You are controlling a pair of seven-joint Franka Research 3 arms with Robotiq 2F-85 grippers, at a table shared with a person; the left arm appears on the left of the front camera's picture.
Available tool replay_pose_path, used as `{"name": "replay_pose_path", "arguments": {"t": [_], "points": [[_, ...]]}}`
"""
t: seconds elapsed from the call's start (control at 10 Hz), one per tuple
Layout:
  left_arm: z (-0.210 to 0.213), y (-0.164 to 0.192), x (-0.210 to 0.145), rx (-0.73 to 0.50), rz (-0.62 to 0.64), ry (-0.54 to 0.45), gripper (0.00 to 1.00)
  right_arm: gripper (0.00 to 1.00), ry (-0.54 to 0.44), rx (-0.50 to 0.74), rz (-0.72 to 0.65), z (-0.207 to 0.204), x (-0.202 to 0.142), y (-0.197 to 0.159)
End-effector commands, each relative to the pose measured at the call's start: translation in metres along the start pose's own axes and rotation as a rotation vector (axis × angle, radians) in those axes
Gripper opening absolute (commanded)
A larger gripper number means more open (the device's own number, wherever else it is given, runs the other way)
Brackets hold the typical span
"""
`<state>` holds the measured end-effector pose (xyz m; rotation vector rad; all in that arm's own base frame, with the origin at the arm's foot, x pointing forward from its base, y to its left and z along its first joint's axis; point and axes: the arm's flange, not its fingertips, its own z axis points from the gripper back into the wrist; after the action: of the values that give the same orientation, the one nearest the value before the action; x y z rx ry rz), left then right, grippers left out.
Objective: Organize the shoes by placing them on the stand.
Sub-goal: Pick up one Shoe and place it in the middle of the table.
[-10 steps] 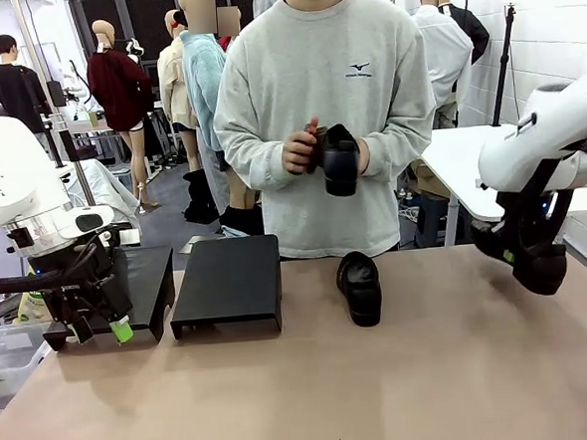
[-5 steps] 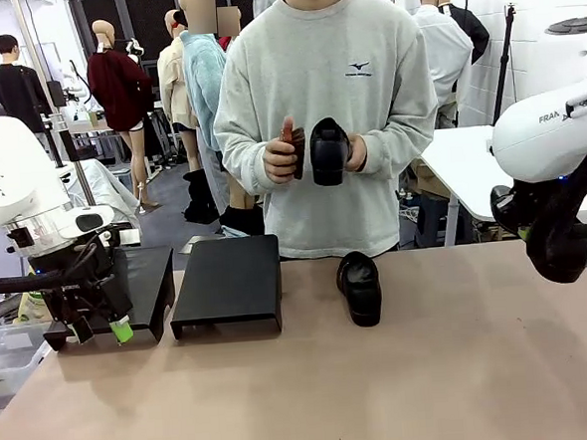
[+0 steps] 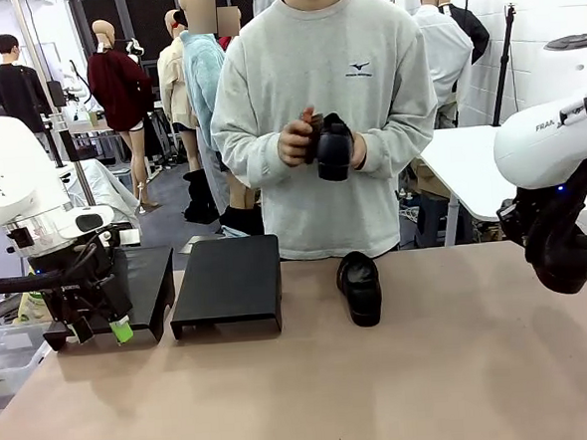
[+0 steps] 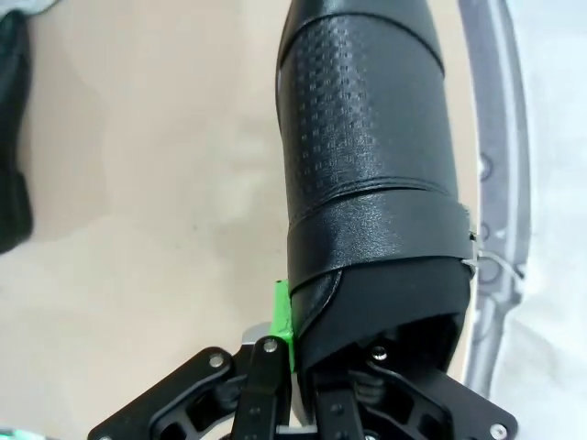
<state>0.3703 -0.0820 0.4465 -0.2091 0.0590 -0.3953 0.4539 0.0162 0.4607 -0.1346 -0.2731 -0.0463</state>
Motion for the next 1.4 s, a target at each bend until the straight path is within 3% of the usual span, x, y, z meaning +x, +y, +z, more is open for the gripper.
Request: {"name": "replay_pose_path", "arguments": {"t": [0.0, 0.1, 0.2, 0.4, 0.5, 1.0, 1.1, 1.3], "points": [[0.001, -0.001, -0.001, -0.021, 0.006, -0.001, 1.0, 0.0, -0.007, -0.146, -0.154, 0.026, -0.035, 0.053], [0.001, -0.001, -0.001, -0.021, 0.006, -0.001, 1.0, 0.0, 0.03, -0.086, -0.161, 0.037, -0.06, 0.075], [0.001, -0.001, -0.001, -0.021, 0.006, -0.001, 1.0, 0.0, 0.019, -0.105, -0.197, 0.043, -0.082, 0.093], [0.001, -0.001, -0.001, -0.021, 0.006, -0.001, 1.0, 0.0, 0.032, -0.064, -0.15, 0.05, -0.118, 0.128], [0.001, -0.001, -0.001, -0.021, 0.006, -0.001, 1.0, 0.0, 0.023, -0.107, -0.169, 0.038, -0.085, 0.099], [0.001, -0.001, -0.001, -0.021, 0.006, -0.001, 1.0, 0.0, 0.045, -0.106, -0.185, 0.035, -0.094, 0.097], [0.001, -0.001, -0.001, -0.021, 0.006, -0.001, 1.0, 0.0, 0.04, -0.209, -0.239, 0.039, -0.099, 0.125], [0.001, -0.001, -0.001, -0.021, 0.006, -0.001, 1.0, 0.0, 0.021, -0.279, -0.271, 0.061, -0.119, 0.162]]}}
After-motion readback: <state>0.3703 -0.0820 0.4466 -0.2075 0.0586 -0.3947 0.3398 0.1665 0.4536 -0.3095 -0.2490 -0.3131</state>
